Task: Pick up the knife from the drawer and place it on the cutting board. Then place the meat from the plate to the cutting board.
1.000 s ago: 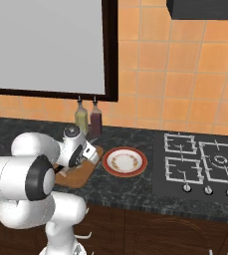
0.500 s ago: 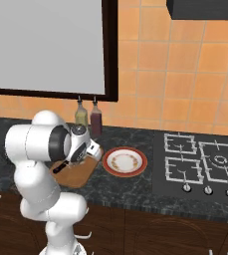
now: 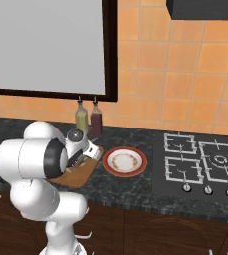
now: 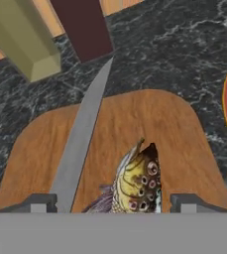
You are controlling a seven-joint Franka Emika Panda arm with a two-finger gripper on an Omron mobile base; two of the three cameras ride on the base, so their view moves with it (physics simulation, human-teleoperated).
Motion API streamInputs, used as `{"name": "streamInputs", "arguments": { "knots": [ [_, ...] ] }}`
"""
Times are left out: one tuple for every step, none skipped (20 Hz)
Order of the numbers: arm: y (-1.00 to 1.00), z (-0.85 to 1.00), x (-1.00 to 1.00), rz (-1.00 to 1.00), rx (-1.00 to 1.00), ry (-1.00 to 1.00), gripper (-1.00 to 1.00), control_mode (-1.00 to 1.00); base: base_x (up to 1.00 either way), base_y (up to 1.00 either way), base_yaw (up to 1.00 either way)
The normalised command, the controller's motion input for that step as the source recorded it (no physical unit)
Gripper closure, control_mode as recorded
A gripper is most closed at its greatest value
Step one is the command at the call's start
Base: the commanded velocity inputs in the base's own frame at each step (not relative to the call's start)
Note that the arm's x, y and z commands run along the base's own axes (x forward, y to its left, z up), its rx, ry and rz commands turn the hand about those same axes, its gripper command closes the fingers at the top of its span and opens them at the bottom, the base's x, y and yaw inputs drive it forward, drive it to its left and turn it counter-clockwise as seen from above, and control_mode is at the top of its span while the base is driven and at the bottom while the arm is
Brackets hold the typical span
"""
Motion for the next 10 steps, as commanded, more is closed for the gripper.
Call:
{"name": "streamInputs", "arguments": {
  "knots": [
    [0.09, 0.94, 0.09, 0.00, 0.00, 0.00, -1.00, -1.00, 0.00, 0.00, 0.00],
    [0.05, 0.97, 0.11, 0.00, 0.00, 0.00, -1.00, -1.00, 0.00, 0.00, 0.00],
    [0.05, 0.80, 0.13, 0.00, 0.00, 0.00, -1.00, -1.00, 0.00, 0.00, 0.00],
    [0.13, 0.55, 0.21, 0.00, 0.00, 0.00, -1.00, -1.00, 0.00, 0.00, 0.00],
    [0.15, 0.44, 0.24, 0.00, 0.00, 0.00, -1.00, -1.00, 0.00, 0.00, 0.00],
    [0.09, 0.51, 0.10, 0.00, 0.00, 0.00, -1.00, -1.00, 0.00, 0.00, 0.00],
    [0.00, 0.74, 0.00, 0.00, 0.00, 0.00, -1.00, -1.00, 0.00, 0.00, 0.00],
    [0.00, 0.81, 0.00, 0.00, 0.00, 0.00, -1.00, -1.00, 0.00, 0.00, 0.00],
    [0.00, 0.83, -0.23, 0.00, 0.00, 0.01, -1.00, -1.00, 0.00, 0.00, 0.00],
    [0.00, 0.76, -0.56, 0.00, 0.00, 0.00, -1.00, -1.00, 0.00, 0.00, 0.00]
  ]
}}
